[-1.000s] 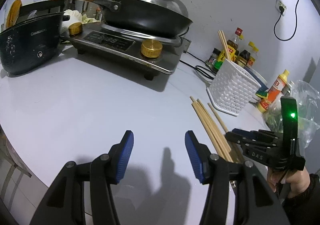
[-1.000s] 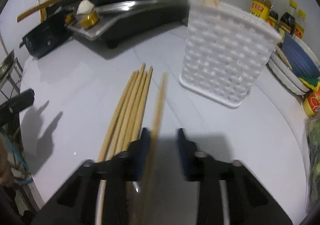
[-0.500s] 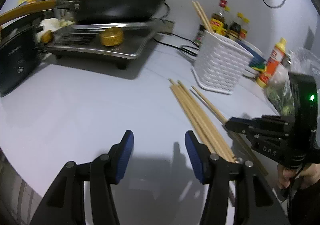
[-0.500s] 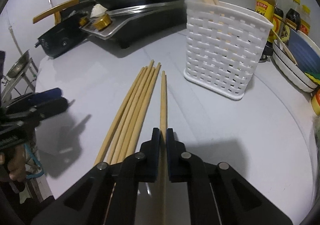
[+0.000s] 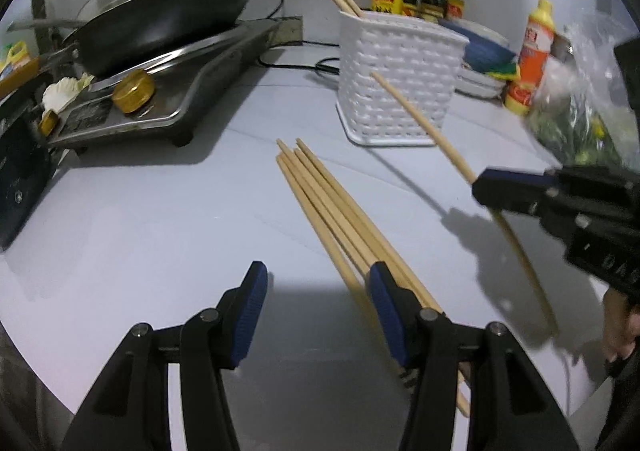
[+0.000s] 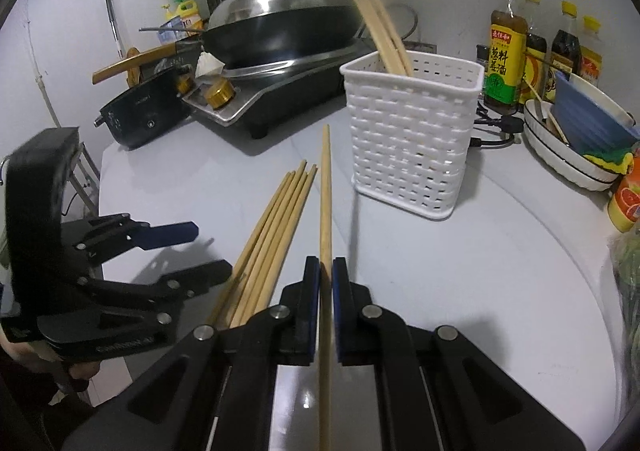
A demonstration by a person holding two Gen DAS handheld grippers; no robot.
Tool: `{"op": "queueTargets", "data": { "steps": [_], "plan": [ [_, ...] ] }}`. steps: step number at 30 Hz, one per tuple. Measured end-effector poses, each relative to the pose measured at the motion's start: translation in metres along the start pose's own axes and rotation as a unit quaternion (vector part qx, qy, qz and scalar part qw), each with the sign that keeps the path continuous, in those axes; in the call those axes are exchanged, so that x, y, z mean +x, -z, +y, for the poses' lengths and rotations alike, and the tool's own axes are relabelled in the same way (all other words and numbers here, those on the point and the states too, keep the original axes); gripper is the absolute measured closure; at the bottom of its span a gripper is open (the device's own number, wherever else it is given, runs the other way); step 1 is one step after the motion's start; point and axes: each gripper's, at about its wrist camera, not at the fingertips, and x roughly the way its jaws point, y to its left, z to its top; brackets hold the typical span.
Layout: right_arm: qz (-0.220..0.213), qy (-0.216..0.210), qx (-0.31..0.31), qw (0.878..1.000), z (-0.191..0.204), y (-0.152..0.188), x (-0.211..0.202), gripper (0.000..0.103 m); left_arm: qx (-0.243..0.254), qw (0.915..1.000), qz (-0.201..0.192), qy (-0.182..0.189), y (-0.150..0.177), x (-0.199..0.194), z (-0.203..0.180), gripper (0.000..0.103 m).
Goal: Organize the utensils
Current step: 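Grasp one chopstick with the right gripper while the left gripper grasps another, then lift both chopsticks and carry them toward the white basket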
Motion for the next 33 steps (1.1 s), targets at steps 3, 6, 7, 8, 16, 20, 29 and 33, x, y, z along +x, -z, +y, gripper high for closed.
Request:
{"op": "queueTargets", "data": {
  "steps": [3, 6, 7, 8, 16, 20, 29, 33],
  "plan": [
    [-0.008, -0.003, 0.002, 1.0, -0.003, -0.002, -0.004, 0.097, 0.002, 1.0, 0.006, -0.007, 0.0, 0.005, -0.002, 0.047],
    [-0.016, -0.007, 0.005, 1.0, -0.006, -0.003, -0.007, 0.097, -0.001, 0.9998, 0.01, -0.014, -0.001, 0.006, 0.0, 0.043],
    [-0.018, -0.008, 0.006, 1.0, -0.008, -0.003, -0.009, 0.097, -0.002, 0.9998, 0.011, -0.017, -0.001, 0.006, 0.001, 0.043],
    [-0.02, -0.009, 0.007, 1.0, -0.009, -0.003, -0.01, 0.097, -0.002, 0.9997, 0.013, -0.02, -0.001, 0.007, 0.002, 0.043],
    [-0.028, -0.008, 0.023, 0.999, -0.021, -0.002, -0.013, 0.097, 0.022, 0.9992, 0.023, -0.023, -0.008, 0.016, 0.009, 0.043],
    [-0.034, -0.011, 0.024, 0.999, -0.023, -0.004, -0.018, 0.097, 0.017, 0.9995, 0.027, -0.006, -0.011, 0.019, 0.014, 0.045],
    [-0.048, -0.012, 0.032, 0.998, -0.025, -0.013, -0.03, 0.097, 0.028, 0.9988, 0.034, 0.023, -0.014, 0.02, 0.018, 0.093],
    [-0.051, -0.007, 0.028, 0.998, -0.023, -0.018, -0.034, 0.097, 0.016, 0.9989, 0.029, 0.034, -0.012, 0.018, 0.024, 0.097]
  ]
}}
